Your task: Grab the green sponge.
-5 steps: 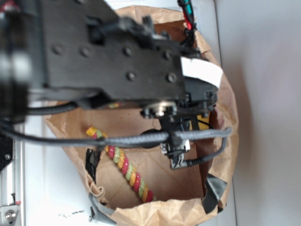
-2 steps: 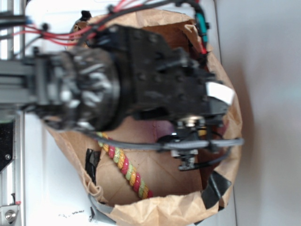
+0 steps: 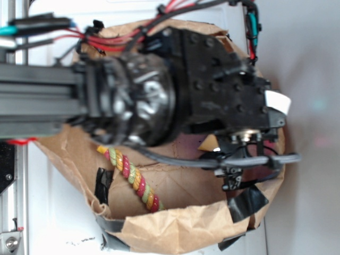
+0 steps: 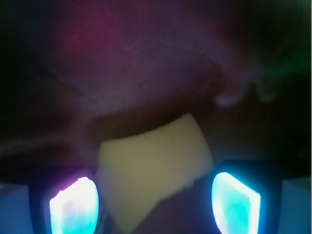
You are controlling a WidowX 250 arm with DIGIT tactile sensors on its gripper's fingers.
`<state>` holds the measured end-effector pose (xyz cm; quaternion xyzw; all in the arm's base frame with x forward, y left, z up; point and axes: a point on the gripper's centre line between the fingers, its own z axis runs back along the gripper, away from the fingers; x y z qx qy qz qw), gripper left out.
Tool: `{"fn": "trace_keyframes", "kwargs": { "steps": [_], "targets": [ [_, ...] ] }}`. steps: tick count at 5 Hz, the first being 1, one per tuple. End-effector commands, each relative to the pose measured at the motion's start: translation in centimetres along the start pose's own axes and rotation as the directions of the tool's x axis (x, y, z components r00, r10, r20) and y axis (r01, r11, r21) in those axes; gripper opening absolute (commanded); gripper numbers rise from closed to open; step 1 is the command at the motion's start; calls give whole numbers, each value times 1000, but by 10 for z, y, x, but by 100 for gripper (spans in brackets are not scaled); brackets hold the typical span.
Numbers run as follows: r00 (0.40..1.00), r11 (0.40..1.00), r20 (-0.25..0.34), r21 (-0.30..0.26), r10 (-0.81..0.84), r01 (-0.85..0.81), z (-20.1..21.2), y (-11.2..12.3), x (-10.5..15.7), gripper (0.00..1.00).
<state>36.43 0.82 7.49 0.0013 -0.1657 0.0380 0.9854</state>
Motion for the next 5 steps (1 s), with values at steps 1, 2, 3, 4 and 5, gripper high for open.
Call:
{"fn": "trace_keyframes", "kwargs": {
  "steps": [1,2,3,4,5],
  "targets": [
    [991,991,17,22,134,-134,6,-3,38,100],
    [984,984,-4,35,176,-176,-1,2,51,100],
    [988,988,-14,40,152,-151,1,-24,21,100],
    [994,994,-31,43,105,-104,-8,-30,11,100],
    [995,993,-15,63,97,-96,-8,-27,13,0]
  ]
}}
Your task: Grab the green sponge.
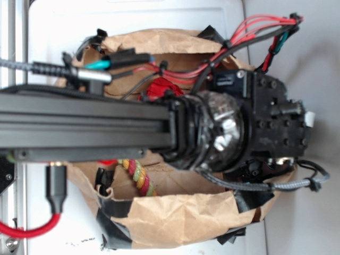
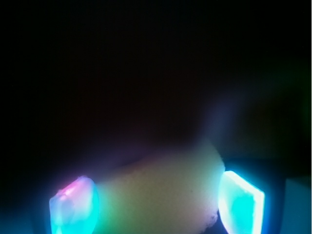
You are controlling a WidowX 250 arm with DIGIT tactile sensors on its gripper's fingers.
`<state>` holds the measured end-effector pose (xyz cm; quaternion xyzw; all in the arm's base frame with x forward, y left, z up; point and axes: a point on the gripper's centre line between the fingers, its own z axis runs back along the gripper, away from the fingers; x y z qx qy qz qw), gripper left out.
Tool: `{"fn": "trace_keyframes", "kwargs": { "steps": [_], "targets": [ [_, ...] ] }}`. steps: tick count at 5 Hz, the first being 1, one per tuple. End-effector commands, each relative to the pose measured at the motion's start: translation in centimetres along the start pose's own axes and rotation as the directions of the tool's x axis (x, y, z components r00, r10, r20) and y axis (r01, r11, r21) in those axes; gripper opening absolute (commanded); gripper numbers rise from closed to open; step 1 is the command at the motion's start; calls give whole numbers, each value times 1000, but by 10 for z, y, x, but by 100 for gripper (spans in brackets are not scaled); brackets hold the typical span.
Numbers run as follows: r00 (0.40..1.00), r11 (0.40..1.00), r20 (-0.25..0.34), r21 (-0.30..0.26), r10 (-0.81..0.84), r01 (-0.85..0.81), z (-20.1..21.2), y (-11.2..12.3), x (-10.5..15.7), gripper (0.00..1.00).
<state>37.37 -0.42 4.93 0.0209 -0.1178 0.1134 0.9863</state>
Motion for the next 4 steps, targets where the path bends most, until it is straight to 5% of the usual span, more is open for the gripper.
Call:
{"fn": "trace_keyframes", "kwargs": {
  "steps": [1,2,4],
  "targets": [
    [992,998,113,-23,-60,63,25,-13,13,0],
    [982,993,165,-59,-89,100,51,11,37,0],
    [960,976,266,-174,-85,134,111,29,31,0]
  ]
}}
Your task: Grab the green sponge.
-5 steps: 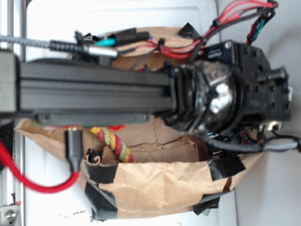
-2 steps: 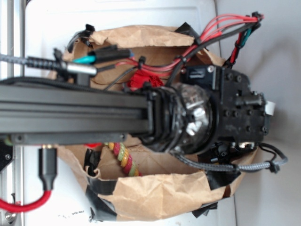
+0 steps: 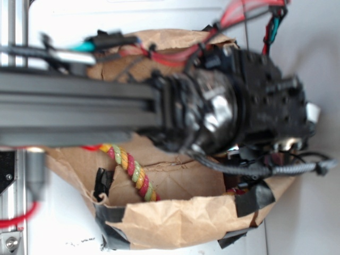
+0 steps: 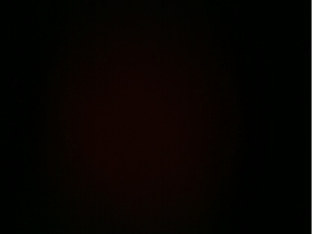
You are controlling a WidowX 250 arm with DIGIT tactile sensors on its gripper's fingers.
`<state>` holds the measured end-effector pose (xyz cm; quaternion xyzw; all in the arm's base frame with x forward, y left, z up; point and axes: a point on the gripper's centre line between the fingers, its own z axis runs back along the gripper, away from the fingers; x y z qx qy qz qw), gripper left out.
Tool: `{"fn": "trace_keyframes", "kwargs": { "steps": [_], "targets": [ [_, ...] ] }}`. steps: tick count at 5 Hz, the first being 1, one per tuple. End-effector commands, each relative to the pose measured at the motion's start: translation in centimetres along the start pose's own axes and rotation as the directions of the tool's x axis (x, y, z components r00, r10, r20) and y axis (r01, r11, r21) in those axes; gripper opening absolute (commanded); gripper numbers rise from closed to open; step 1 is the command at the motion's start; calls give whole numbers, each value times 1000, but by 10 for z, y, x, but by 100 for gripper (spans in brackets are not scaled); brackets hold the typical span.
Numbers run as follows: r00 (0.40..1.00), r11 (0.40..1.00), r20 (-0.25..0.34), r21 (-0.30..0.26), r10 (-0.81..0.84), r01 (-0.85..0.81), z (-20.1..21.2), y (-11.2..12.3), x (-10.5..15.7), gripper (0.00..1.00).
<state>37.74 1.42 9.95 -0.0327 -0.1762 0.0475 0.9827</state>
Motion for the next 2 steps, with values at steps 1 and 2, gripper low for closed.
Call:
{"fn": "trace_keyframes", "kwargs": {
  "steps": [1,2],
  "targets": [
    [985,997,172,-72,-7,19,84,-3,7,0],
    [989,998,146,-64,-13,23,92,-13,-6,0]
  ]
}}
